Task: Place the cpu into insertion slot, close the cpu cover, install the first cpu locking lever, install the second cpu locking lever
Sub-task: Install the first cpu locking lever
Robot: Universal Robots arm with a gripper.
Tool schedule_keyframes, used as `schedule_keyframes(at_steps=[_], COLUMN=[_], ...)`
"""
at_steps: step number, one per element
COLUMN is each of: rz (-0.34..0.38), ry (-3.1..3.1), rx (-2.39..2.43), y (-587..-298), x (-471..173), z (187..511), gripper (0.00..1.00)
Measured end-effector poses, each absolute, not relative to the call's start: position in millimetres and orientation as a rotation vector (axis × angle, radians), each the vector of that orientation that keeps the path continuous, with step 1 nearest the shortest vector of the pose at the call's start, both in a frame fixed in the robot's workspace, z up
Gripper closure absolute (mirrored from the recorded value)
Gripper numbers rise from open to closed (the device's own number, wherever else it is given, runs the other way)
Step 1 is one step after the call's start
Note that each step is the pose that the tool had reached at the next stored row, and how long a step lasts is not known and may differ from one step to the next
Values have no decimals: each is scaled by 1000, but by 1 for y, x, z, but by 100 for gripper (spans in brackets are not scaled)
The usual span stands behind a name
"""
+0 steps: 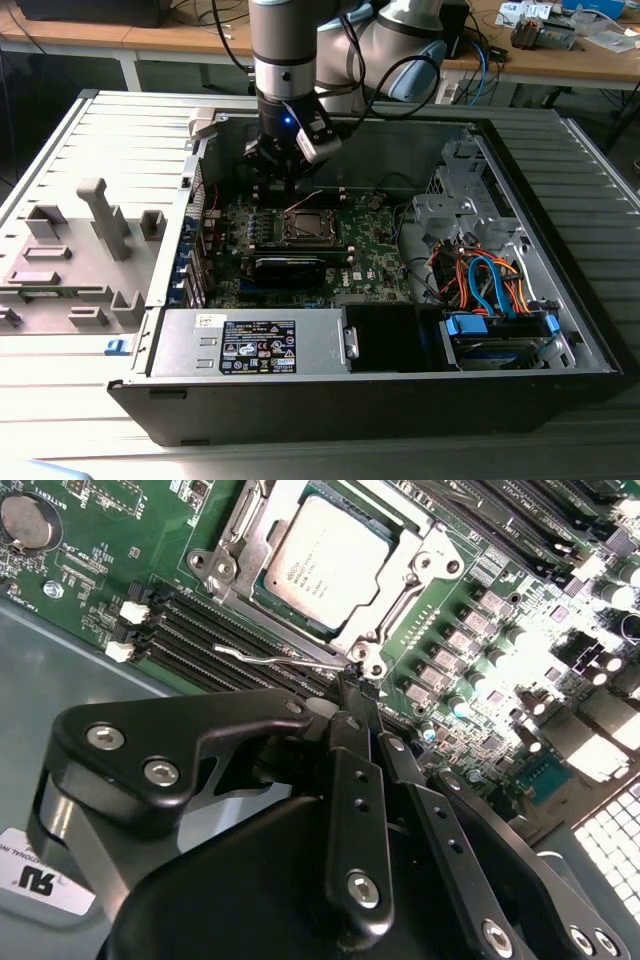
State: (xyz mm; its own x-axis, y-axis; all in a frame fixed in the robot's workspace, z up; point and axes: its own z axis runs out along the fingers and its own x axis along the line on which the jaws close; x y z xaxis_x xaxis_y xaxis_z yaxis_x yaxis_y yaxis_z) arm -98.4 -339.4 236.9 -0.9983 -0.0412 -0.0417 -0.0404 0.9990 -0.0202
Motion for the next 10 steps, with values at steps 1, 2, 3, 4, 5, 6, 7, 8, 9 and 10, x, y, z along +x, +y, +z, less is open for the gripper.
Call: schedule_keyframes(at_steps=[1,2,3,4,5,6,7,8,9,10], rz=[-30,-30,-30,-30,-30,-30,-30,-30,-30,-30], ry=[3099,3099,3099,3099,3099,3099,3099,3099,3099,3099], rx=[-63,-64,-64,-64,-64,-65,-65,-66,-66,-66], y=[-339,-339,-339,-339,-339,-339,-339,-339,-339,-339], x=[-98,-98,-98,-98,-98,-98,-98,-98,-98,-98], z=[237,236,236,236,236,235,235,234,234,233], gripper=[89,89,89,89,89,89,89,89,89,89])
